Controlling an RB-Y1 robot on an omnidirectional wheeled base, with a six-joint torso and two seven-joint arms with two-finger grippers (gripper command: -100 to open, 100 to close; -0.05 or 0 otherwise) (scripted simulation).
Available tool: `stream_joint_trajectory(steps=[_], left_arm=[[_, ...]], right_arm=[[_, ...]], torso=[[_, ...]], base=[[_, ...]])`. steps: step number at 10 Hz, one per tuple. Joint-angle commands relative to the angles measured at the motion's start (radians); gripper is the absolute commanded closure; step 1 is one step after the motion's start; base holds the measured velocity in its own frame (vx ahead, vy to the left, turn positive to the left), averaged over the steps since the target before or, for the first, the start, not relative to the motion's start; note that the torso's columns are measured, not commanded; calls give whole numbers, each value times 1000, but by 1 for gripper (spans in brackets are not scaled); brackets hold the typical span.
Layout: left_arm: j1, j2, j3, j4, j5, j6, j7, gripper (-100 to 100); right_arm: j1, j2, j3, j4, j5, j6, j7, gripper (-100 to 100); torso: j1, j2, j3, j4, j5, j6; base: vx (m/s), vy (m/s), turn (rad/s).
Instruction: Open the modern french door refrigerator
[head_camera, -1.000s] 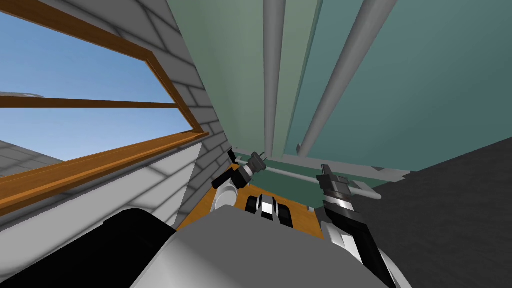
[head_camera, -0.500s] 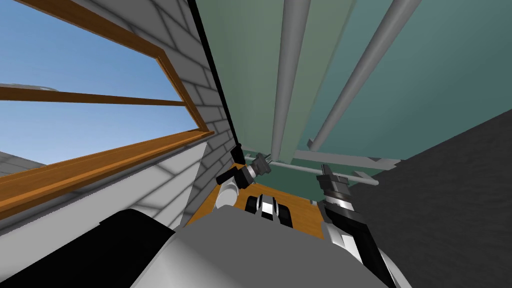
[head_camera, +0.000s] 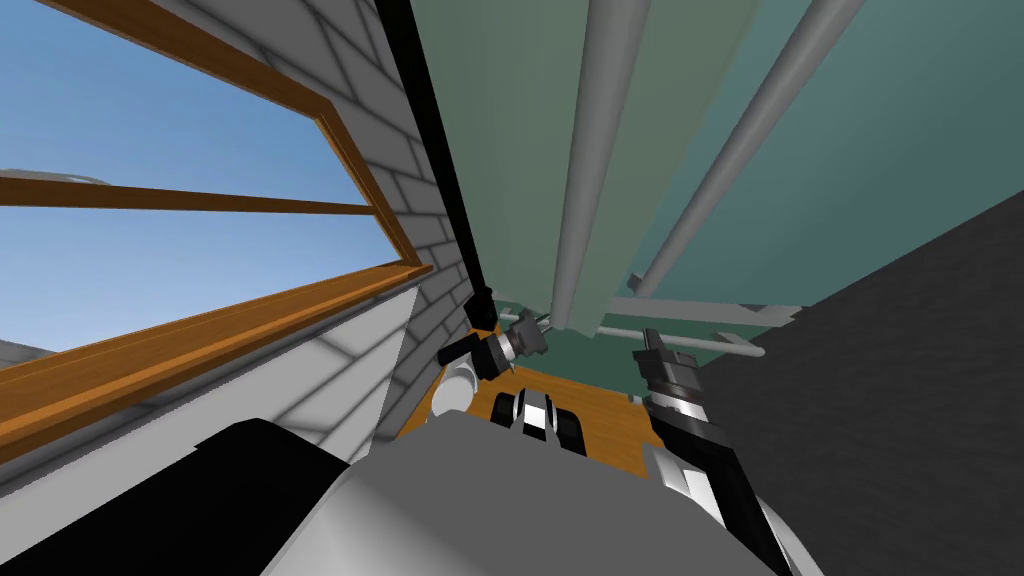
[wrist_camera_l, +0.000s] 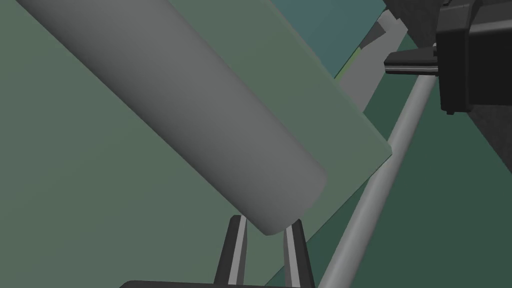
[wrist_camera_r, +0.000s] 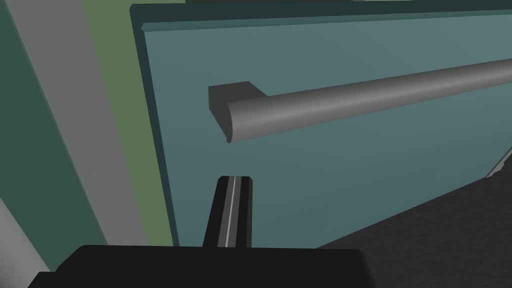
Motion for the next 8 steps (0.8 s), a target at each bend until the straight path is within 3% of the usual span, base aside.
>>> stream_joint_trajectory(steps=[1,5,6,8], left_arm=[[-30,2,-22,2,61,25,-25,100],[-68,18,-46,11,163,67,-63,100],[-55,17,-42,31,138,52,-66,100],[-58,23,-47,28,203,106,-95,100]], right_arm=[[0,0,0,0,0,0,0,0],[0,0,0,0,0,0,0,0],[0,0,0,0,0,0,0,0],[0,0,0,0,0,0,0,0]], torso=[[2,1,0,1,1,0],[-8,10,6,4,-2,3],[-9,13,8,5,-3,4],[-15,4,3,2,-5,4]], base=[[-68,235,-99],[-89,239,-81],[-40,124,-12],[34,145,32]])
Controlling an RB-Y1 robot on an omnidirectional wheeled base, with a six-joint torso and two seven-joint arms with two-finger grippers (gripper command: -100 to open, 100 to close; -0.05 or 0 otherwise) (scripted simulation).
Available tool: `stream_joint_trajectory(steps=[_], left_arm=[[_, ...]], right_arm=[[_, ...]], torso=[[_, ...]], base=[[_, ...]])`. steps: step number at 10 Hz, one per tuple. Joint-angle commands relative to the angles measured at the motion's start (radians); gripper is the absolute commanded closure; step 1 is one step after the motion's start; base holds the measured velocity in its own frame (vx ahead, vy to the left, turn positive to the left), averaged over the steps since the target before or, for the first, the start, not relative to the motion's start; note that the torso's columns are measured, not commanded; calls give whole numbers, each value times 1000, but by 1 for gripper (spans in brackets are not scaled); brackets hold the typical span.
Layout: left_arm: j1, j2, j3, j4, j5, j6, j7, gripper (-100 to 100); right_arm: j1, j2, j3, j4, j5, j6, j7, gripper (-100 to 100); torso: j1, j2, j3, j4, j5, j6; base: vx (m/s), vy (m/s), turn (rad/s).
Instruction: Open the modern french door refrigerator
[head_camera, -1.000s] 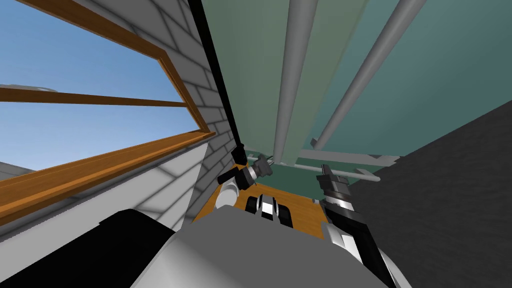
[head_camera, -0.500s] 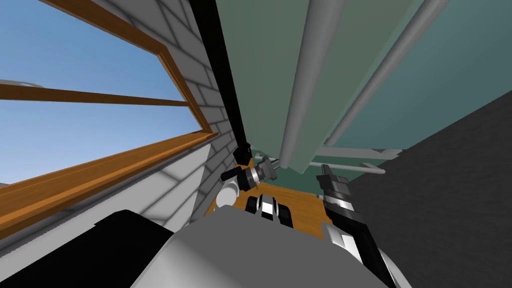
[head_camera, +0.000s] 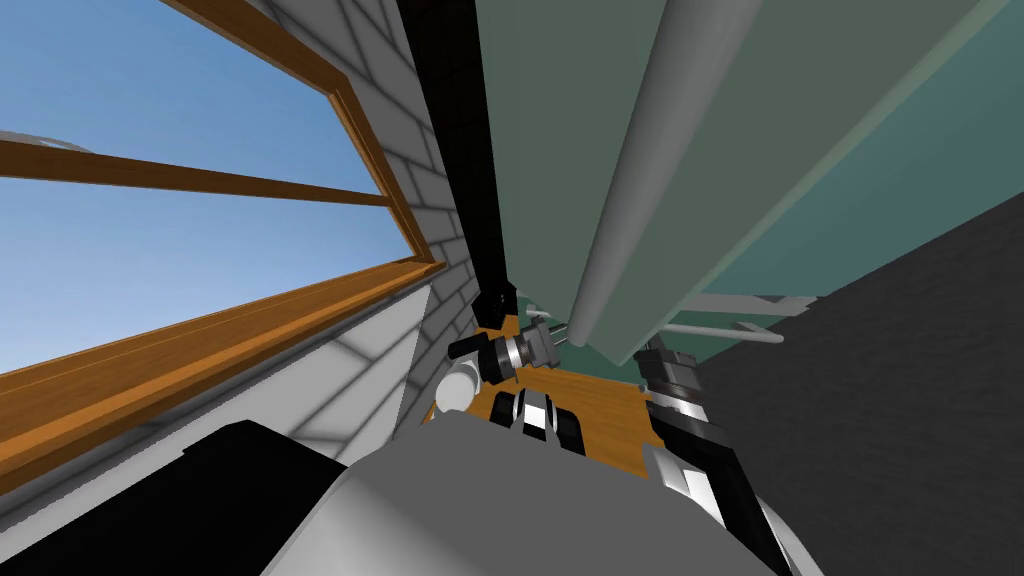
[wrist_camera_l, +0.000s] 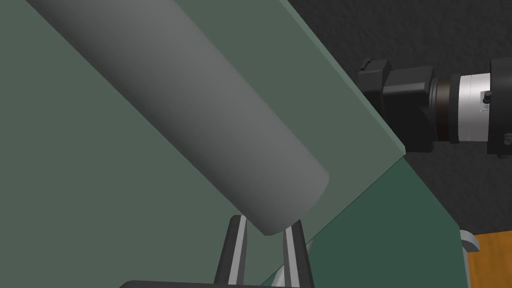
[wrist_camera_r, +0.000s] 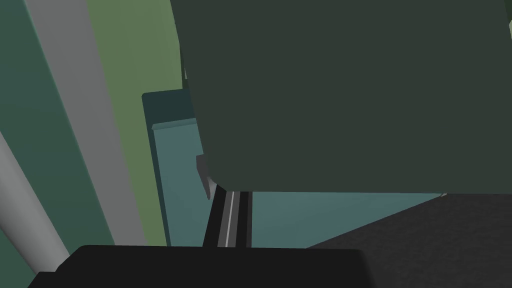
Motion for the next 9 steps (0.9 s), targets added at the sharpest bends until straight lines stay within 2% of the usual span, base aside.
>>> stream_joint_trajectory(steps=[1,2,3,4,5,6,7,8,9], left_arm=[[-3,3,-11,-11,59,39,-24,100],[-4,5,-15,-15,86,65,-37,100],[-4,5,-15,-15,95,65,-37,100],[-5,7,-19,-19,130,90,-51,100],[-5,7,-19,-19,131,90,-51,100],[-7,9,-22,-24,167,116,-65,100],[-7,9,-22,-24,167,116,-65,100],[-8,11,-26,-28,191,141,-78,100],[-8,11,-26,-28,200,141,-78,100]], right_arm=[[0,0,0,0,0,0,0,0],[4,0,-4,-1,-1,-3,0,0],[7,1,-11,-5,-3,-6,-1,0],[11,1,-15,-9,-4,-12,-2,0],[16,1,-20,-12,-6,-18,-3,0],[21,2,-29,-14,-9,-22,-4,0],[28,3,-38,-17,-12,-28,-6,0],[34,4,-47,-20,-15,-33,-8,0],[42,5,-54,-25,-18,-43,-10,0]], torso=[[5,-2,-2,0,2,0],[9,-3,-2,-1,3,-7],[14,-3,-1,-2,3,-12],[20,-2,1,-2,5,-16],[26,1,3,0,8,-17],[28,1,2,1,9,-19],[30,1,1,2,9,-21],[32,1,0,3,11,-22],[37,3,1,4,13,-25]], base=[[46,132,-84],[30,102,-32],[17,76,-17],[9,88,0],[7,86,3],[25,99,3],[18,95,10],[4,119,-23],[20,102,-8]])
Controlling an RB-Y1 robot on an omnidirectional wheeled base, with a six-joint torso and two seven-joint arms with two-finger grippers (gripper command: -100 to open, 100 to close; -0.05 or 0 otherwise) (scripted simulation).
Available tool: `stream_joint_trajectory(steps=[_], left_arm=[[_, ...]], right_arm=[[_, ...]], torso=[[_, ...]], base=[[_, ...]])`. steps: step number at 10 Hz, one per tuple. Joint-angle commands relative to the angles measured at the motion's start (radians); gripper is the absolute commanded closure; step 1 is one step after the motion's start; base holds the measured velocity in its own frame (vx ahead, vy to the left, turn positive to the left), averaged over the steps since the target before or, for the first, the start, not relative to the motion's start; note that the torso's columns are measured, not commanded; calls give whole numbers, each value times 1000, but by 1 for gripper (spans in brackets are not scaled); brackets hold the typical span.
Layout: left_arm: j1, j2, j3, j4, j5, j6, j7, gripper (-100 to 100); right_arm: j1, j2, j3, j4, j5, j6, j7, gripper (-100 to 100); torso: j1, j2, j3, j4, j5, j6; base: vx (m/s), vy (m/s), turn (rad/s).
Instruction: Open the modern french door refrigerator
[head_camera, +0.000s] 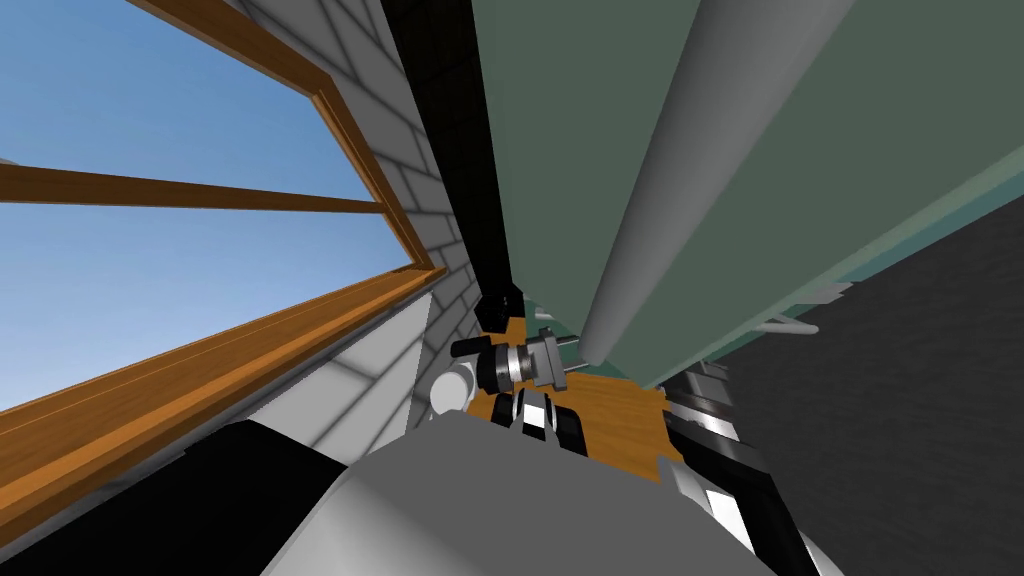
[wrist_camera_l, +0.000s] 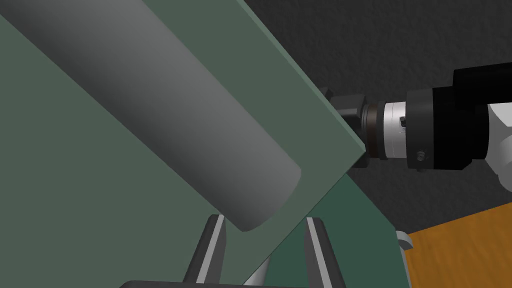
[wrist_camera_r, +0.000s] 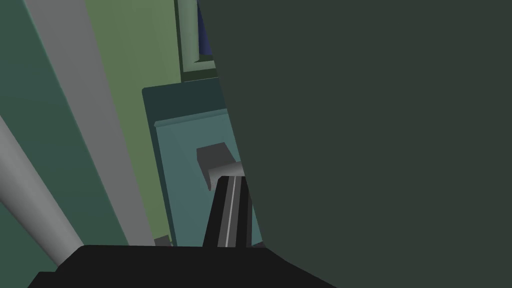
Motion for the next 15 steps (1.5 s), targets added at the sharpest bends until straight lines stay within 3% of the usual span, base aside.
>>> stream_joint_trajectory(steps=[1,3,5,6,9,11,12,13,15], left_arm=[[-13,0,-18,-15,53,22,-20,100],[-15,2,-22,-19,89,47,-34,100],[-15,2,-22,-19,89,47,-34,100],[-16,4,-25,-24,124,73,-47,100],[-16,4,-25,-24,125,73,-47,100],[-18,8,-33,-32,197,124,-75,100],[-24,8,-19,-29,179,107,-58,100],[-26,8,-18,-1,179,112,-56,-100],[-30,11,-10,34,166,109,-39,-100]], right_arm=[[8,1,-7,-3,-3,-9,-2,0],[23,4,-19,-9,-9,-26,-6,0],[40,7,-33,-13,-15,-42,-11,0],[48,8,-39,-13,-17,-48,-12,0],[73,15,-65,-15,-30,-68,-20,0],[86,18,-80,-5,-36,-67,-23,0],[91,19,-86,-2,-38,-66,-24,0],[98,21,-88,5,-39,-63,-24,0],[107,23,-91,14,-40,-61,-24,0]], torso=[[3,-1,-1,0,2,-2],[6,-2,-2,1,4,-2],[6,-2,-4,2,5,-3],[4,-2,-3,1,5,-2],[6,-3,-4,0,5,-1],[1,-13,-9,-6,2,7],[3,-22,-15,-11,2,8],[-7,-25,-18,-11,2,10],[-20,-25,-17,-11,-4,13]], base=[[16,43,-9],[16,86,-6],[4,25,10],[11,73,15],[7,45,16],[14,122,44],[-19,83,-67],[-36,5,-47],[4,-25,23]])
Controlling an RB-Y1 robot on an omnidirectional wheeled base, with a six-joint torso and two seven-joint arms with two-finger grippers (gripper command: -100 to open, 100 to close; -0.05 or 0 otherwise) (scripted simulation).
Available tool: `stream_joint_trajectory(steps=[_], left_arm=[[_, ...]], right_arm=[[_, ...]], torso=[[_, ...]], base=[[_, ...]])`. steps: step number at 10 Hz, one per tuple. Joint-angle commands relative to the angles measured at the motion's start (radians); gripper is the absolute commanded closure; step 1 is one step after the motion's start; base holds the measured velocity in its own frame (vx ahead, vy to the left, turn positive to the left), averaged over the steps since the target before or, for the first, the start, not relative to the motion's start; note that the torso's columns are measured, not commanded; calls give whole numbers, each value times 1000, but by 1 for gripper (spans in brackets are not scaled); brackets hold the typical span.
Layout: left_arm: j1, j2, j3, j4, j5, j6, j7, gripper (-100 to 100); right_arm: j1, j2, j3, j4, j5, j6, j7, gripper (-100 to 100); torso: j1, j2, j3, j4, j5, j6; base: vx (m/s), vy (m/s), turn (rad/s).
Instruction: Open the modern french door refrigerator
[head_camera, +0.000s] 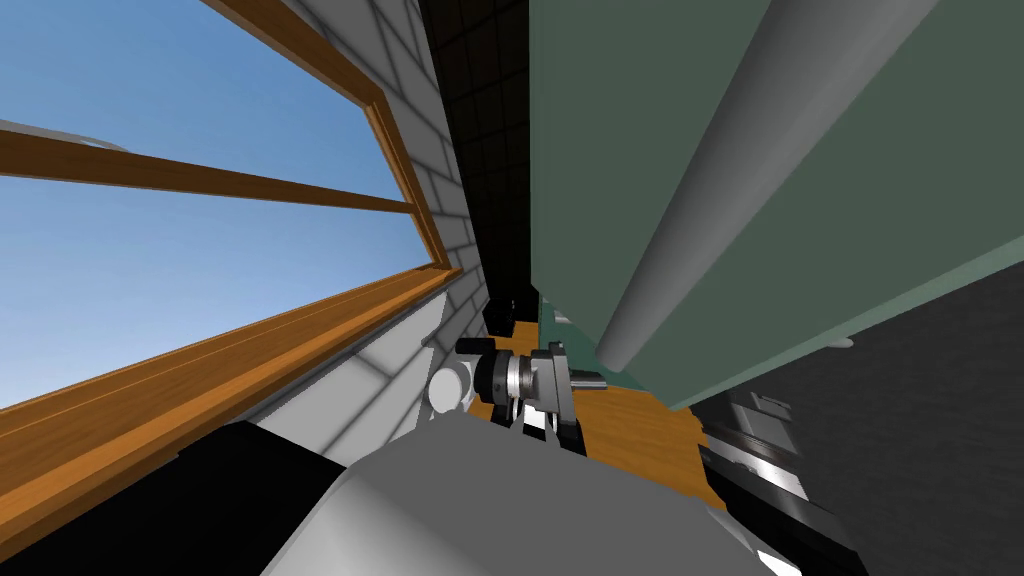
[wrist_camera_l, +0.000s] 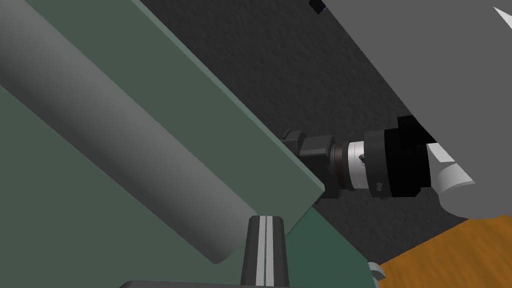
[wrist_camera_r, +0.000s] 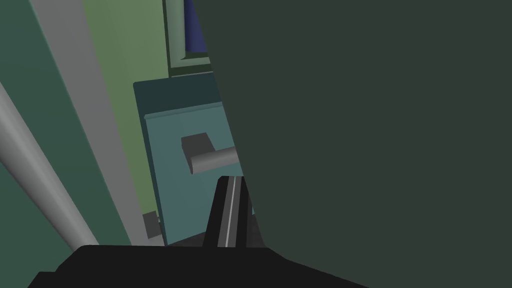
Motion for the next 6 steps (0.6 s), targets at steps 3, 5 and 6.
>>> stream_joint_trajectory(steps=[3,5,6], left_arm=[[-19,3,32,50,-61,-11,77,-100],[-25,8,43,64,-69,-2,111,-100],[-27,9,47,70,-69,6,128,-100]], right_arm=[[8,2,-8,2,-3,-3,-2,0],[12,4,-15,1,-7,-6,-4,0],[13,4,-19,0,-8,-8,-5,0]], torso=[[0,-1,1,-3,-3,0],[3,0,2,-4,-3,0],[4,0,3,-3,-3,0]], base=[[40,-67,57],[38,-67,46],[29,-54,56]])
